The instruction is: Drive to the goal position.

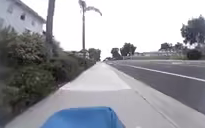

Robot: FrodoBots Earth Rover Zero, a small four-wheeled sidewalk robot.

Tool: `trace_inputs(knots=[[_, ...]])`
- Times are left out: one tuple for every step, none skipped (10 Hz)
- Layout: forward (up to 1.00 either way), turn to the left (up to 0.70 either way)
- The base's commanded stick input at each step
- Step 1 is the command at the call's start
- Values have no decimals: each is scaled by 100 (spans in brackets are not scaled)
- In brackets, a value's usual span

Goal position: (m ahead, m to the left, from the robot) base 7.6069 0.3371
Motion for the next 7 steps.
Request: trace_inputs(knots=[[100,27],[100,10],[100,0],[100,0],[100,0],[100,0],[100,0]])
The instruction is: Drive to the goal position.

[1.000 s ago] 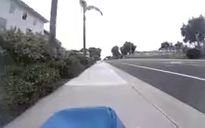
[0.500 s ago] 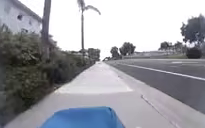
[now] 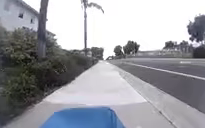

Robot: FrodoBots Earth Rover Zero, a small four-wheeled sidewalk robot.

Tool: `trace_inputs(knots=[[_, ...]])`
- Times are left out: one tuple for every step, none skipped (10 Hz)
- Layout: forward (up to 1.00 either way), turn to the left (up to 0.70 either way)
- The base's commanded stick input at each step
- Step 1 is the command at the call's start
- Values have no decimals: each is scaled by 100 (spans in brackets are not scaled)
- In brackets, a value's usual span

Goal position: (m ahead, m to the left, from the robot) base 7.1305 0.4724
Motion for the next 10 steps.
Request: trace_inputs(knots=[[100,0],[100,0],[100,0],[100,0],[100,0],[100,0],[100,0],[100,0],[100,0],[100,0]])
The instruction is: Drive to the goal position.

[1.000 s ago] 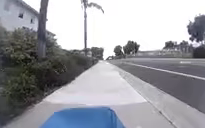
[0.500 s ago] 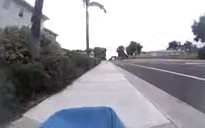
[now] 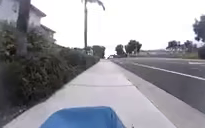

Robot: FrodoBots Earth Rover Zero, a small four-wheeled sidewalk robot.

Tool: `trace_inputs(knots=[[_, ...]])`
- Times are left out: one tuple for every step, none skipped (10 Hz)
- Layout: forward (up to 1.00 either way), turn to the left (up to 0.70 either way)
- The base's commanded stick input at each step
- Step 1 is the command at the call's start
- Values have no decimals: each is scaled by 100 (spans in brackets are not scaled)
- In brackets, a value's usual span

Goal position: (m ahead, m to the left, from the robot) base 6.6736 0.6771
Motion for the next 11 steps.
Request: trace_inputs(knots=[[100,0],[100,0],[100,0],[100,0],[100,25],[100,27],[100,27],[100,27],[100,27],[100,27],[100,18]])
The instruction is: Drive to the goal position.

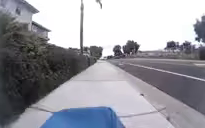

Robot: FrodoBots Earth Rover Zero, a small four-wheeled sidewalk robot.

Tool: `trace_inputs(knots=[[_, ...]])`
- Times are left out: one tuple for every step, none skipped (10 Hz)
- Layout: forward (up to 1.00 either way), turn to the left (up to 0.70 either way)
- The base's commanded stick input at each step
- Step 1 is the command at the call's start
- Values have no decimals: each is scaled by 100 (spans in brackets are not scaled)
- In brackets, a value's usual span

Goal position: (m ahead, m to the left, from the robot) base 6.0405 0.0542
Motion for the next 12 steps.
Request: trace_inputs(knots=[[100,0],[100,0],[100,0],[100,0],[100,0],[100,0],[100,0],[100,0],[100,0],[100,0],[100,0],[100,0]])
